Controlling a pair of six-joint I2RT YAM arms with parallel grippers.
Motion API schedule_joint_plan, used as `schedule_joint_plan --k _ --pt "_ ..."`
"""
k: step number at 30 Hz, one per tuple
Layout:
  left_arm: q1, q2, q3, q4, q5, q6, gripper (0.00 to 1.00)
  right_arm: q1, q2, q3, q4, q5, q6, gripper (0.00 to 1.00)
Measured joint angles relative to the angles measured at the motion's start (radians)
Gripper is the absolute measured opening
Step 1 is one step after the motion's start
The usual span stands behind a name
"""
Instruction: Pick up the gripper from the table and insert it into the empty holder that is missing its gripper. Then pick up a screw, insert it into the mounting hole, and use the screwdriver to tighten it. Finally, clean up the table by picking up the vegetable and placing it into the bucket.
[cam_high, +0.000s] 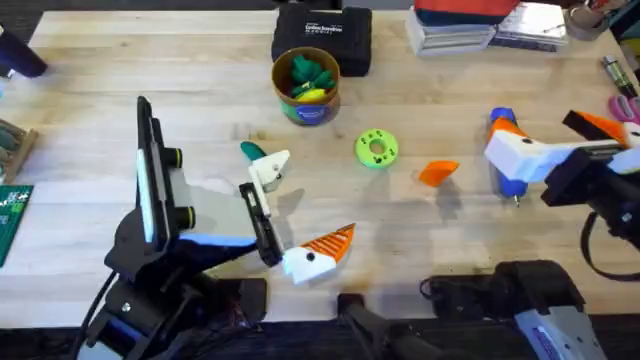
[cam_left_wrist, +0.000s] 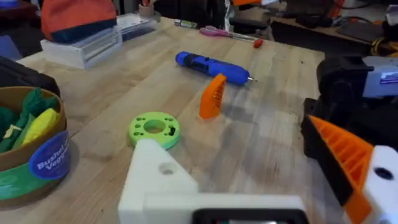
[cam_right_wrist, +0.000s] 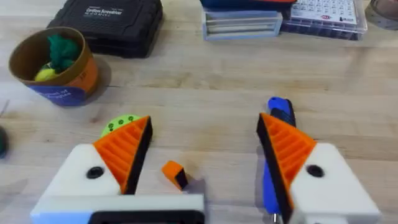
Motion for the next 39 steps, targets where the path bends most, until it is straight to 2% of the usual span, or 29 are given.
schedule_joint_plan --k 16,22,28,31,34,39 --pt "0.000 0.000 0.000 -0.001 0.017 0.000 0.985 0.000 0.000 0.000 0.001 0.000 0.000 0.994" --pt "0.000 0.000 0.000 -0.001 0.017 0.000 0.985 0.000 0.000 0.000 0.075 -0.005 0.000 0.993" --pt "0.000 0.000 0.000 -0.001 0.017 0.000 0.985 0.000 0.015 0.001 0.002 -0.045 0.005 0.994" --pt "0.000 0.000 0.000 -0.001 0.017 0.000 0.985 0.007 0.118 0.015 -0.068 -0.103 -0.028 0.993" --pt "0.000 0.000 0.000 -0.001 0.017 0.000 0.985 0.037 0.287 0.066 -0.153 -0.139 -0.075 0.993" --pt "0.000 0.000 0.000 -0.001 0.018 0.000 0.985 0.141 0.557 0.234 -0.379 -0.080 -0.234 0.993"
